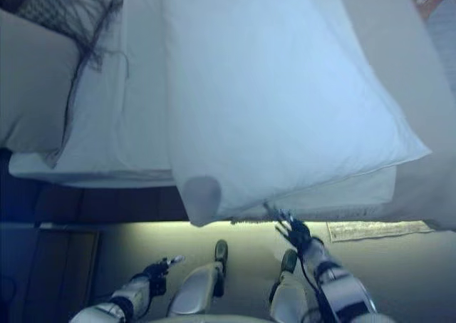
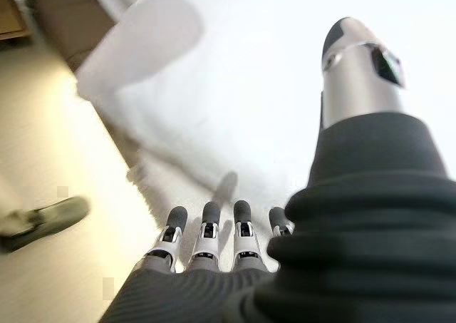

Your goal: Make the bed neatly

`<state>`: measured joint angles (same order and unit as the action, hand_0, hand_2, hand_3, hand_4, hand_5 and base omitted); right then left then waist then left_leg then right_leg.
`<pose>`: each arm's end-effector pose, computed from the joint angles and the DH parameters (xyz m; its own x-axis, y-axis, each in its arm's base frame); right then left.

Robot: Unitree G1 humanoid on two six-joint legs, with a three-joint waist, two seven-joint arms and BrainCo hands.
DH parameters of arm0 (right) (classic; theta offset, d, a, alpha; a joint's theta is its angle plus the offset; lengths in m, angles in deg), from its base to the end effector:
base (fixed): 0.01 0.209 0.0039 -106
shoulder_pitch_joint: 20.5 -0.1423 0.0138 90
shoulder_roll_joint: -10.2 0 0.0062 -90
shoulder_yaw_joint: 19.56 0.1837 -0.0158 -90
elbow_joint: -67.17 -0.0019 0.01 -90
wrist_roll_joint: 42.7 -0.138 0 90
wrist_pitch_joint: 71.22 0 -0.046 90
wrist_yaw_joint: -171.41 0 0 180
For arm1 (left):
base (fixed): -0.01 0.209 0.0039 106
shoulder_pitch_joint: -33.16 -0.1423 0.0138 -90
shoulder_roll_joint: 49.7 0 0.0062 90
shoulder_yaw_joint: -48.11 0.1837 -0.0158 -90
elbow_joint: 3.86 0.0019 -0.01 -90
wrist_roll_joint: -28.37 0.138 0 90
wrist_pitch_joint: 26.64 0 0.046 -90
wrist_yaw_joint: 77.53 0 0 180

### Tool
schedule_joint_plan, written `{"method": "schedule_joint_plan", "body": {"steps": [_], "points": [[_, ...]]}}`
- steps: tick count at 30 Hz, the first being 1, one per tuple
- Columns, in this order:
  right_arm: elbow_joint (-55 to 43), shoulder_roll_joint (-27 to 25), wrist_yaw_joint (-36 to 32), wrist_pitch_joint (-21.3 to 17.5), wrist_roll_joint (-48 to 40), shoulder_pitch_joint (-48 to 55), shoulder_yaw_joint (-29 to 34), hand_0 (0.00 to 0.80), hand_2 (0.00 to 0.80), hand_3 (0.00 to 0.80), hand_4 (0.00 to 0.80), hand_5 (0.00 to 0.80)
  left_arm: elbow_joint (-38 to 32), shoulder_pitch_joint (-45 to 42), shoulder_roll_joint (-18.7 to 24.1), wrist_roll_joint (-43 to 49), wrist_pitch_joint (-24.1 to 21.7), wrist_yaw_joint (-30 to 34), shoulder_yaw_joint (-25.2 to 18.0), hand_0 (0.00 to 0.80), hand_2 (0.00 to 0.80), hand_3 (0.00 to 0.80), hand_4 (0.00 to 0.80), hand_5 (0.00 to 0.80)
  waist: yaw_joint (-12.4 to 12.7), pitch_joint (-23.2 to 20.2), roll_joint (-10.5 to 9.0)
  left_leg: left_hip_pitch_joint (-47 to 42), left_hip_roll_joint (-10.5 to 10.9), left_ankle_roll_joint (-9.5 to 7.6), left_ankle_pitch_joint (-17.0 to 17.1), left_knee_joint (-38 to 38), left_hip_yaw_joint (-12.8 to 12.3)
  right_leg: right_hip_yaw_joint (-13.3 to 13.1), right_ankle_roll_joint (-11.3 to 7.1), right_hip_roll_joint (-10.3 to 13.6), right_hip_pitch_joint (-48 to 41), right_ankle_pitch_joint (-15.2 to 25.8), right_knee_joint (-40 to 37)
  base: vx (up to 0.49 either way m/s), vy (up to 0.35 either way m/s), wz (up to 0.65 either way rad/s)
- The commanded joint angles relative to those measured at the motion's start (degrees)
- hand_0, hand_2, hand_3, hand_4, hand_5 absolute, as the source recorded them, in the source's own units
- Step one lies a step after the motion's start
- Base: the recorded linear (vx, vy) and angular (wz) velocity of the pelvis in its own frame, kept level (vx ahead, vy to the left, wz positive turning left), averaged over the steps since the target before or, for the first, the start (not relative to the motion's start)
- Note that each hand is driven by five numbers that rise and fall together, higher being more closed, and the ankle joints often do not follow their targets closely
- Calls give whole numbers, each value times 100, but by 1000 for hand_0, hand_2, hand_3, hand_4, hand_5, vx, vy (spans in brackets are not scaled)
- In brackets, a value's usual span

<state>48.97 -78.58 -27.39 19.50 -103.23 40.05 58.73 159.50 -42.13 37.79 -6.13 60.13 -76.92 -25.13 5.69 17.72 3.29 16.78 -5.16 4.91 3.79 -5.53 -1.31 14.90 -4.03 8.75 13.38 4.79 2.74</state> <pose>0.2429 -0.2058 -0.0400 0.8417 0.1598 -0.5158 0.2180 0.7734 0.5953 0.1566 0.2096 -0.0928 0.5558 0.1154 -0.8233 -0.2150 0.9766 -0.0083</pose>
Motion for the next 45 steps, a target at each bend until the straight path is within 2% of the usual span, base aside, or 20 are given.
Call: {"method": "schedule_joint_plan", "body": {"steps": [1, 5, 10, 15, 22, 29, 39, 45], "points": [[-271, -177, 50, -52, -384, -259, 181, 0, 0, 0, 0, 0, -10, 392, 58, -632, -350, 297, -20, 0, 0, 0, 0, 0, 166, 310, -282, 432, -94, 77, 141, -63, -12, -128, -200, 374, -36, -146, 127, -73, -101, 10], [-279, -437, 205, 147, -508, -650, 259, 0, 0, 0, 0, 0, -393, 588, 123, -1272, -403, 599, -8, 0, 0, 0, 0, 0, 270, 511, -319, 830, -1, 48, 114, -285, 24, -2, -187, 387, 324, -166, 341, -64, -114, 16], [-49, -769, 553, 237, -486, -1273, 376, 0, 0, 0, 0, 0, -784, 749, 84, -2308, -464, 1023, -130, 0, 0, 0, 0, 0, 363, 696, -198, 1315, 148, -6, 20, -683, 95, 3, -177, 474, 918, -329, 892, -67, -25, 11], [148, -1013, 940, 389, -475, -1596, 455, 0, 0, 0, 0, 0, -1229, 832, 38, -2527, -582, 924, -66, 0, 0, 0, 0, 0, 383, 797, -57, 1700, 226, -85, -5, -879, 169, -97, -171, 544, 1588, -450, 1442, -69, 21, 16], [192, -1002, 1077, 684, -476, -1491, 438, 0, 0, 0, 0, 0, -1477, 792, -14, -2699, -707, 835, -55, 0, 0, 0, 0, 0, 333, 853, 27, 1761, 257, -155, 0, -779, 167, -179, -202, 573, 1901, -413, 1576, -46, 41, 7], [90, -1036, 1095, 677, -452, -1530, 419, 0, 0, 0, 0, 0, -1761, 837, -72, -2920, -781, 769, 23, 0, 0, 0, 0, 0, 255, 911, 83, 1848, 226, -173, -3, -801, 123, -244, -197, 559, 2106, -383, 1682, -13, 32, -2], [-75, -1200, 1188, 732, -305, -1756, 429, 0, 0, 0, 0, 0, -2078, 695, -56, -2941, -749, 714, 103, 0, 0, 0, 0, 0, 271, 1006, 133, 1902, 223, -190, 62, -668, 146, -246, -195, 528, 2288, -312, 1728, 0, 0, 0], [-230, -1357, 997, 595, -371, -1943, 402, 0, 0, 0, 0, 0, -2307, 623, -32, -3064, -816, 739, 154, 0, 0, 0, 0, 0, 292, 1090, 192, 1979, 235, -207, 97, -657, 167, -235, -193, 550, 2403, -302, 1809, 0, 0, 0]]}}
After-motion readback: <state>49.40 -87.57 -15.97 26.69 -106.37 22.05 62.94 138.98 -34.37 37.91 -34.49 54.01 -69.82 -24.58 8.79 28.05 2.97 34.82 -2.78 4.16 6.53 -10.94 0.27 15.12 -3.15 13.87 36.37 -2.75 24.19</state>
